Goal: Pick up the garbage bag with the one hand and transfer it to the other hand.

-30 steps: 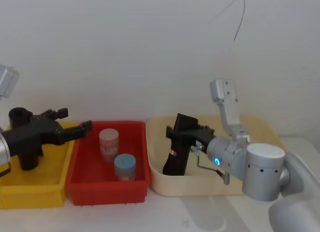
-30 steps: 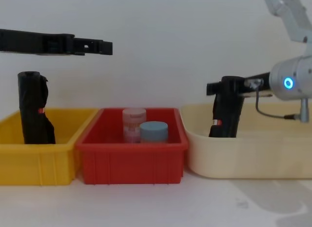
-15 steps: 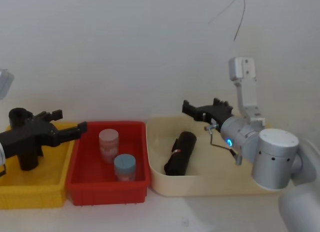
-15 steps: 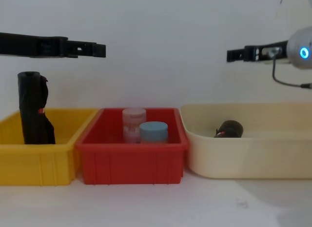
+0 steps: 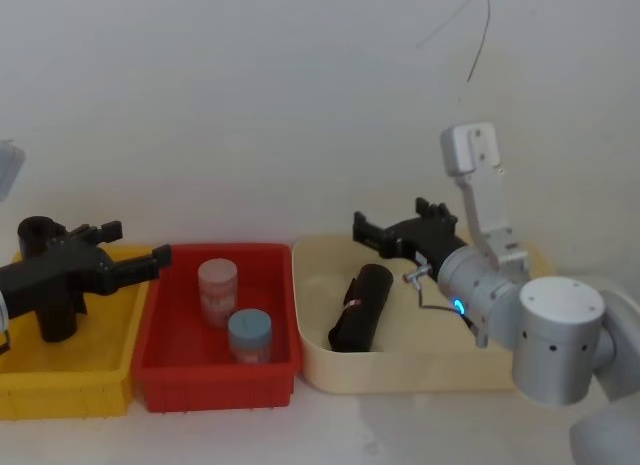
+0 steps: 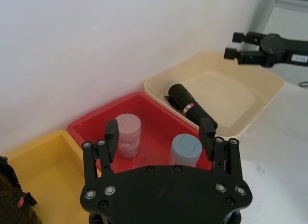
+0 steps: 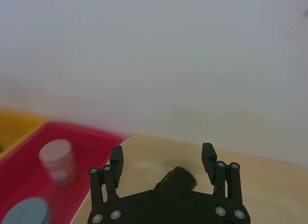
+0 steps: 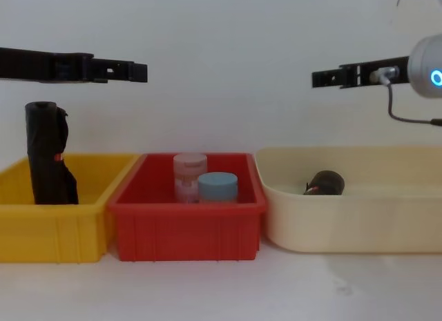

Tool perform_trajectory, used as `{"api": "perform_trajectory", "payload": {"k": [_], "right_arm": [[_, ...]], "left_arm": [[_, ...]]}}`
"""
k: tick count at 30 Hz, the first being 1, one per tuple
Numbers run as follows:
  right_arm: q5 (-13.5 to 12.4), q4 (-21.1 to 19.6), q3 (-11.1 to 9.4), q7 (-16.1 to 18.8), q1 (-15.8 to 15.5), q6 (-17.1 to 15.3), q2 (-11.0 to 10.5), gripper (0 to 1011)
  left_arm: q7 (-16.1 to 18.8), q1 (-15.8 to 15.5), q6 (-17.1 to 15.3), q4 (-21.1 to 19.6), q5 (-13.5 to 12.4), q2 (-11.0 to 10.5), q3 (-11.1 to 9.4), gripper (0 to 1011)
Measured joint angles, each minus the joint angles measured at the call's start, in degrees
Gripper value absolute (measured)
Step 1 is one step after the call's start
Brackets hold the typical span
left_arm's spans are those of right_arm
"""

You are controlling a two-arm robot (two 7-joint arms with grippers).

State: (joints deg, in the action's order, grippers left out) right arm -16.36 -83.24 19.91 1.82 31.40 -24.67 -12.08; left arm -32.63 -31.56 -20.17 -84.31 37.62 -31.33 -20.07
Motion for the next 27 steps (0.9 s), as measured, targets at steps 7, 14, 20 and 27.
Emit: {"api": "perform_trajectory", "payload": {"k": [7,14,20,27], "right_arm": [[0.76,-2.71,2.58,2.8,-2.17,-1.06,-1.35,1001],[1.34,-4.55,5.68,6.0,-3.97,-2.27,-2.18,1001],[1.81,-5.09,8.72,8.94,-4.59,-3.3,-2.24,1001],[2.53,-3.88,12.41,12.51,-3.59,-4.08,-1.13,1001]], "left_arm": [[0.04,0.04,0.0,-0.02,0.03,-0.02,0.04,1001],[0.08,0.07,0.0,-0.02,0.03,-0.06,0.08,1001],[0.09,0.1,0.0,-0.02,0.03,-0.08,0.08,1001],[0.1,0.11,0.01,-0.02,0.02,-0.09,0.07,1001]]}}
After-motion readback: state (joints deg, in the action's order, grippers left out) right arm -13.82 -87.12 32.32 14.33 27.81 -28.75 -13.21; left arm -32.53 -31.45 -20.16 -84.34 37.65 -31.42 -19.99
